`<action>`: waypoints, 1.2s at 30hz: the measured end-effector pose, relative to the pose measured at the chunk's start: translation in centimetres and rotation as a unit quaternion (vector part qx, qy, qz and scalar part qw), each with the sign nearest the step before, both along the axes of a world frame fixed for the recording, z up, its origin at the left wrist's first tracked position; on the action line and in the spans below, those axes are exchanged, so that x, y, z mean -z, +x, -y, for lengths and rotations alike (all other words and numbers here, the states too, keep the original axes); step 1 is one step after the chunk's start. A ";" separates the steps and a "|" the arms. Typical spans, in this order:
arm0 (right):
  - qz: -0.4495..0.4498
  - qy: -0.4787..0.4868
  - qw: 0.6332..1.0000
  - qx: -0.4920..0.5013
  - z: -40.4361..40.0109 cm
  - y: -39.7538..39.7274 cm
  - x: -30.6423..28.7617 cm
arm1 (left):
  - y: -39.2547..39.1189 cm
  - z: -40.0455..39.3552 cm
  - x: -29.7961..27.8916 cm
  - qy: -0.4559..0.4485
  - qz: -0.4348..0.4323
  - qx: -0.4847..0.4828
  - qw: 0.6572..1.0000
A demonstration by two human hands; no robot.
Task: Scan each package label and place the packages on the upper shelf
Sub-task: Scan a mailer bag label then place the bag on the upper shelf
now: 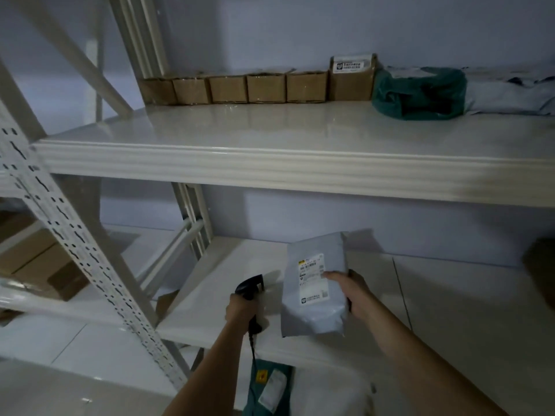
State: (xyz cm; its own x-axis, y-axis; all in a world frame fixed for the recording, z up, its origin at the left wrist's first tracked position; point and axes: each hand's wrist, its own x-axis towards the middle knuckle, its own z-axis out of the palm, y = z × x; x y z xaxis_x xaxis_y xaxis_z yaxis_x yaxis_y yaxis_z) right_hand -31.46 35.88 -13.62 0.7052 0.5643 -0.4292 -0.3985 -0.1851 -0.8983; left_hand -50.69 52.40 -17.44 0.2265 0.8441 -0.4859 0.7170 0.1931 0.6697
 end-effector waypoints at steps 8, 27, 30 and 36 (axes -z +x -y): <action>0.000 -0.030 0.995 0.099 -0.1 -2.3 1.8 | 0.5 -2.7 3.8 -0.057 -0.012 0.077 0.995; -0.004 -0.009 0.988 0.155 4.2 -4.2 1.5 | 1.6 -0.1 -0.1 -0.063 0.263 0.120 0.955; 0.001 -0.001 0.987 0.158 4.0 -4.5 1.2 | 1.6 0.4 -2.0 -0.080 0.311 0.126 0.939; 0.007 0.034 0.988 0.149 4.2 -5.2 1.3 | 1.9 1.7 -5.7 -0.069 0.343 0.162 0.923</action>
State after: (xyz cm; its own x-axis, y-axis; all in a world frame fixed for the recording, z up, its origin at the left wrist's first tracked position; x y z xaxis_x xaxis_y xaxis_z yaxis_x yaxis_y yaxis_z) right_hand -36.65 31.68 -14.94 0.8502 0.3587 -0.3854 -0.4129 0.0001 -0.9108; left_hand -48.74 50.68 -11.78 0.7504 0.6188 -0.2322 0.1689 0.1602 0.9725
